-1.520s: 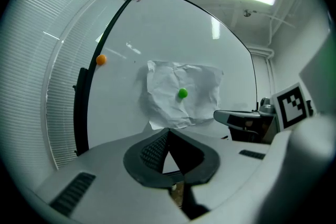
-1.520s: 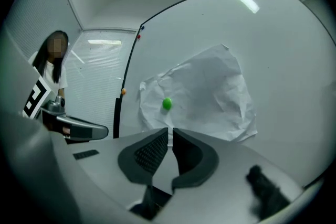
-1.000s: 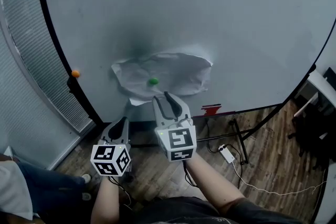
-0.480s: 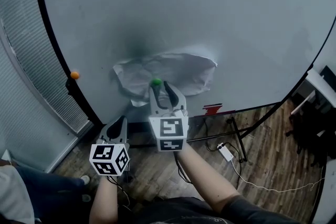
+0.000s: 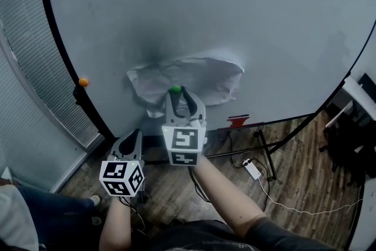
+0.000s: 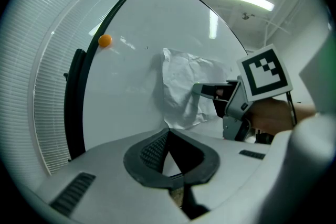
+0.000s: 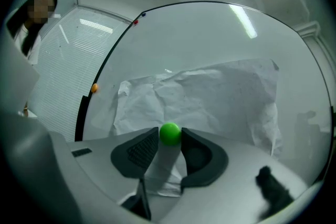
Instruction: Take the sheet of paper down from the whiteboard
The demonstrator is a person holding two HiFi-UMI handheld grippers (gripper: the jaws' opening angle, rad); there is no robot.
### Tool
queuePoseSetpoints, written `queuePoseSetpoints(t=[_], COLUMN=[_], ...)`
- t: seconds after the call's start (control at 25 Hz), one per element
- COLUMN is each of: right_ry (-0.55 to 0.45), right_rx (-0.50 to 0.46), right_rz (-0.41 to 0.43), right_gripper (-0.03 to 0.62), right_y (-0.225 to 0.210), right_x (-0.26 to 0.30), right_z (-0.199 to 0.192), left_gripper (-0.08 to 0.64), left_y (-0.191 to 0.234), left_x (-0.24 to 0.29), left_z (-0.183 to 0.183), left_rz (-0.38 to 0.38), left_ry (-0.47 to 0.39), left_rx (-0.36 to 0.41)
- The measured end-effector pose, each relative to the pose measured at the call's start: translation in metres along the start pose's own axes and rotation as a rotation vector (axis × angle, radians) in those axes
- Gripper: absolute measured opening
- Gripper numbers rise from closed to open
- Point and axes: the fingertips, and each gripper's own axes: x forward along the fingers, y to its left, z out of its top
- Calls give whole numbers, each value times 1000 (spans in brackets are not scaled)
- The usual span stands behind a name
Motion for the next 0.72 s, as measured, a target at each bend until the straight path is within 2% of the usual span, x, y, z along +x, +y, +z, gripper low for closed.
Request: queuePoseSetpoints(t=[0.28,0.72], right_ry=[-8,-14], right_rx=[-19,-28], right_rz=[-33,5], right_gripper=[135,120], right_y=[-1,-2], right_x=[0,-1], right_z=[0,0], left_gripper=[9,9], left_y=[5,7], left_x=[2,14], left_z=[-6,-13], left_rz=[10,5], left_ry=[11,21], left_rx=[-7,-2])
